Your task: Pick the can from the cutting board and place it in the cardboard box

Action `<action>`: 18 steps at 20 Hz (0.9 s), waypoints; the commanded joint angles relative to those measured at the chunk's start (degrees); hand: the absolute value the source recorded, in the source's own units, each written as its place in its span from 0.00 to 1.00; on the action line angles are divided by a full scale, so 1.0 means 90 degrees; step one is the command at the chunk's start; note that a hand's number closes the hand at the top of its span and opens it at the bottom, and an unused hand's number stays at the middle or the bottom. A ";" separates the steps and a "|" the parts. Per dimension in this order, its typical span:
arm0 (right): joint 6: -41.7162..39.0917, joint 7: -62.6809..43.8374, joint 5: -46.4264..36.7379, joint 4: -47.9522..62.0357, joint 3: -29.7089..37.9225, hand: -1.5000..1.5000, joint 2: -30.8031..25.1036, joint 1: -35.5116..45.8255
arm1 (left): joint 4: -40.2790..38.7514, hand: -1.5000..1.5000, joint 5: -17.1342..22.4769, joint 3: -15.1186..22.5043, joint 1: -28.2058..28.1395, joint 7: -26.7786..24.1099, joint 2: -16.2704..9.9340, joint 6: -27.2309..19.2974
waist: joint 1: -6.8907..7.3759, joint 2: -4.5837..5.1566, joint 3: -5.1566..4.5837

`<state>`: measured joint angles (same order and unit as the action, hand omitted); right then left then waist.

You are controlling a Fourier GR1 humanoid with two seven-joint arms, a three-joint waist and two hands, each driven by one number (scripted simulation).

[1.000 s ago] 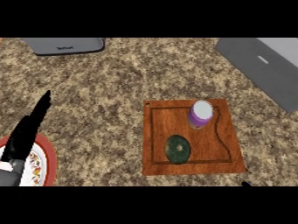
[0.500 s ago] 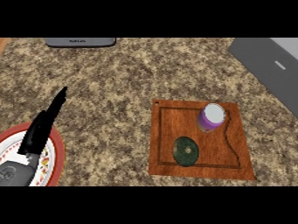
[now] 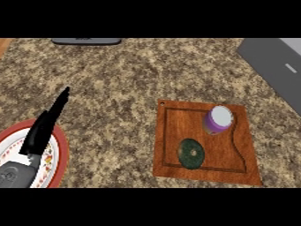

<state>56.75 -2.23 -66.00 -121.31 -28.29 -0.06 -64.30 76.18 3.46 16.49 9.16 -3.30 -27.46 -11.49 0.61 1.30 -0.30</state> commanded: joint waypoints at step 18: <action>-0.3485 -0.5570 -0.3092 0.1112 0.0024 0.00 0.0007 0.5355 | -0.0057 0.50 -0.0419 -0.0231 0.0078 0.0243 0.0432 0.0118 | -0.0053 -0.0143 0.0033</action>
<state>28.46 -49.21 -91.61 -113.64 -29.93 -0.01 -23.45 74.53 0.90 14.88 9.71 -2.92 -24.80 -10.35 0.50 0.27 -0.05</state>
